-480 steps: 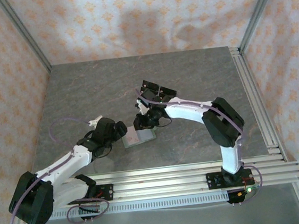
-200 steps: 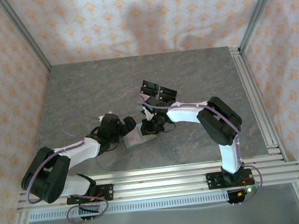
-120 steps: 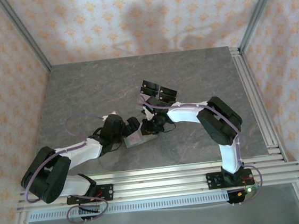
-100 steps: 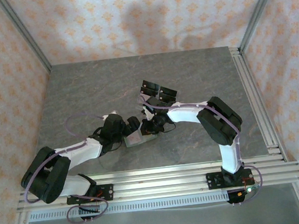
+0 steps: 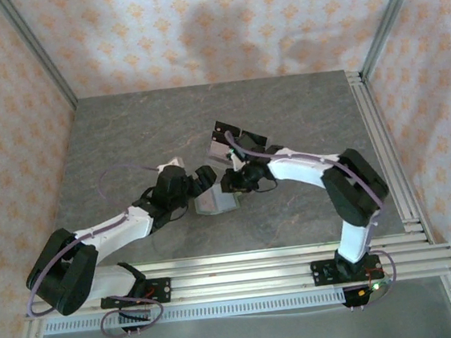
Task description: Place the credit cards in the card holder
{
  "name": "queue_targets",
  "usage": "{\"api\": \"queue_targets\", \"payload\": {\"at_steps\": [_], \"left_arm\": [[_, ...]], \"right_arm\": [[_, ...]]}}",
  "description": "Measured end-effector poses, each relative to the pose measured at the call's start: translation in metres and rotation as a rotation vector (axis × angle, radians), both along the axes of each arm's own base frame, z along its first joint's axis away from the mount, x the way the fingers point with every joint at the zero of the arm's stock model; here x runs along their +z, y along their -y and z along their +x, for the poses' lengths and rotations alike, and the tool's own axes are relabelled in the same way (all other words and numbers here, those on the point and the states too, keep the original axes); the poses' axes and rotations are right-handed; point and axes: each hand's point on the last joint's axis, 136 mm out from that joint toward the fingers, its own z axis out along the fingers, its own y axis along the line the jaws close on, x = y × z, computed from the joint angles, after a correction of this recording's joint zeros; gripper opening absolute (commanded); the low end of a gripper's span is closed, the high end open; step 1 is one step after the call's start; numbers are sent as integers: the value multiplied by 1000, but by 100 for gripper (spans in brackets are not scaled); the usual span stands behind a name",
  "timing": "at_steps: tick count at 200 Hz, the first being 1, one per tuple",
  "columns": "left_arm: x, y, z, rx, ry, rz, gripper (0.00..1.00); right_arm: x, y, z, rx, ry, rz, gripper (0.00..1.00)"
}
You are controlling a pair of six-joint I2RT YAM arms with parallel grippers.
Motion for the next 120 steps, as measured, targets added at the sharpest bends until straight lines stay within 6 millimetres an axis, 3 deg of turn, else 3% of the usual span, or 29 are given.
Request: {"api": "queue_targets", "payload": {"at_steps": [27, 55, 120], "left_arm": [[5, 17, 4, -24, 1, -15, 100], [4, 45, 7, -71, -8, -19, 100], [-3, 124, -8, -206, -31, -27, 100]], "right_arm": [[28, 39, 9, -107, 73, 4, 30], [24, 76, -4, -196, 69, -32, 31], [12, 106, -28, -251, 61, -101, 34]]}}
